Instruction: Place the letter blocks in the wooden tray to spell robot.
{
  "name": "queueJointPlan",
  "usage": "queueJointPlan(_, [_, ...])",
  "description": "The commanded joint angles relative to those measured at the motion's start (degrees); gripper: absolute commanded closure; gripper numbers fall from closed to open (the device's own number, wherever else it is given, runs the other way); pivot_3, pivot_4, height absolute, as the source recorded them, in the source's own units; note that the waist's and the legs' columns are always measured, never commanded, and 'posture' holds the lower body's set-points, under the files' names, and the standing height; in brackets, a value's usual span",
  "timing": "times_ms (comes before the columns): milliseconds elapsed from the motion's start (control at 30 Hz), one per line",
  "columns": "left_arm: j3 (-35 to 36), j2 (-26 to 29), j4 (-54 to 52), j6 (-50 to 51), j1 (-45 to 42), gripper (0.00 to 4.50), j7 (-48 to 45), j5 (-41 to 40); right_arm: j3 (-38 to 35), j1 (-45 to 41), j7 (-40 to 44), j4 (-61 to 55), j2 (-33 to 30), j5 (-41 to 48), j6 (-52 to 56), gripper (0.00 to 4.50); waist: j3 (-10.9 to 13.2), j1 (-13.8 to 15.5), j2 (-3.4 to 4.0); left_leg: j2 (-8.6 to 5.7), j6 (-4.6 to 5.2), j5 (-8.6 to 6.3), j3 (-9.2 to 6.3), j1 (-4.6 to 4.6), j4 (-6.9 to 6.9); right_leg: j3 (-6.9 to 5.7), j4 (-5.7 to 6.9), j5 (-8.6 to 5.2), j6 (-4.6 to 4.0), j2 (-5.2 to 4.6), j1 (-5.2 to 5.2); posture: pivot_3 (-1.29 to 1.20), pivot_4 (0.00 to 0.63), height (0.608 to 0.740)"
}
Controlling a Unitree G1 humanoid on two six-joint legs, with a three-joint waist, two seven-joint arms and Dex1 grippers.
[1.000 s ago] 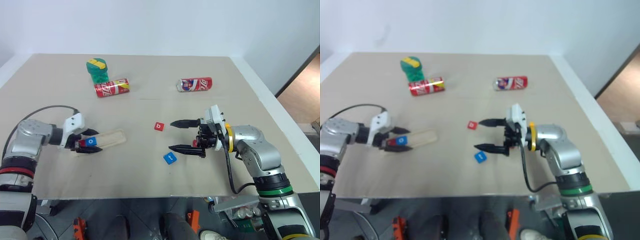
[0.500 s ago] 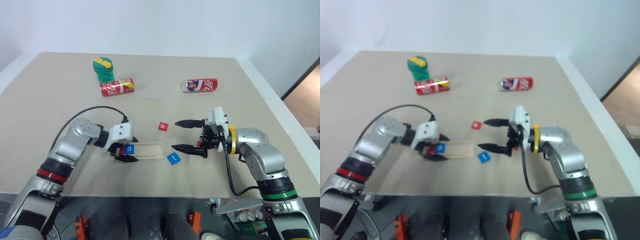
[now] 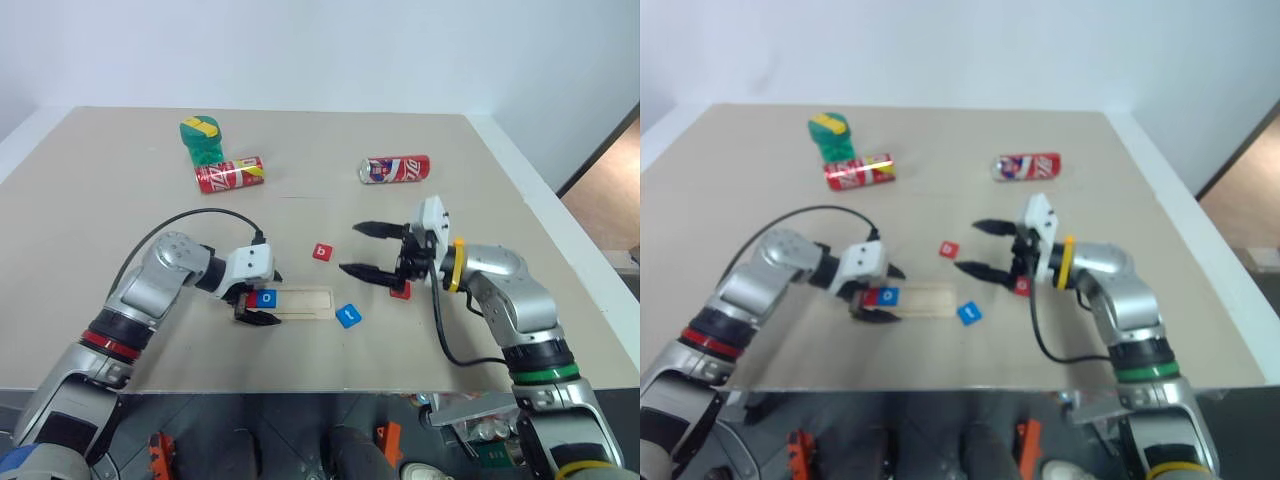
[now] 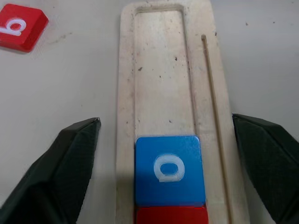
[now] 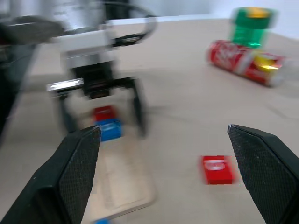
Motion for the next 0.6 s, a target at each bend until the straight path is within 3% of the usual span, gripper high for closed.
queueJointPlan(33, [5.4, 3.27, -1.29, 0.84, 0.03, 0.06, -2.04, -4.06, 1.19, -3.88, -1.92, 3.98, 2.32, -2.77, -0.92, 0.0, 0.03, 0.19, 0.05, 0.05, 0.0, 0.0, -0.06, 0.0, -0.04, -0.04, 0.01, -0.01, -0.06, 0.07, -0.02, 0.0, 0.15, 0.74])
queueJointPlan(200, [16.55, 2.34, -6.17, 8.15, 3.02, 0.06, -1.16, -17.73, 4.97, -9.71, -2.69, 16.41, 6.34, -9.32, -5.87, 0.0, 0.13, 0.27, 0.21, 0.04, 0.0, 0.0, -0.22, -0.15, -0.09, -0.24, 0.03, 0.01, -0.43, 0.01, -0.06, 0.0, 0.15, 0.74])
queueJointPlan(300, [19.88, 1.51, -11.34, 10.65, 7.78, 0.06, 1.87, -21.54, 5.94, -12.92, -3.34, 24.42, 8.56, -12.31, -9.22, 0.0, 0.15, 0.21, 0.24, 0.0, 0.0, 0.0, -0.21, -0.2, -0.09, -0.26, 0.01, 0.02, -0.44, -0.06, -0.1, 0.0, 0.15, 0.74])
queueJointPlan(600, [25.9, -6.67, -25.17, 7.72, 22.75, 0.06, 19.67, -22.84, 6.36, -17.86, -5.73, 37.34, 12.04, -17.39, -14.58, 0.0, 0.19, 0.36, 0.31, -0.07, -0.03, 0.01, -0.28, -0.19, -0.12, -0.31, 0.01, 0.04, -0.47, -0.17, -0.05, 0.0, 0.15, 0.74])
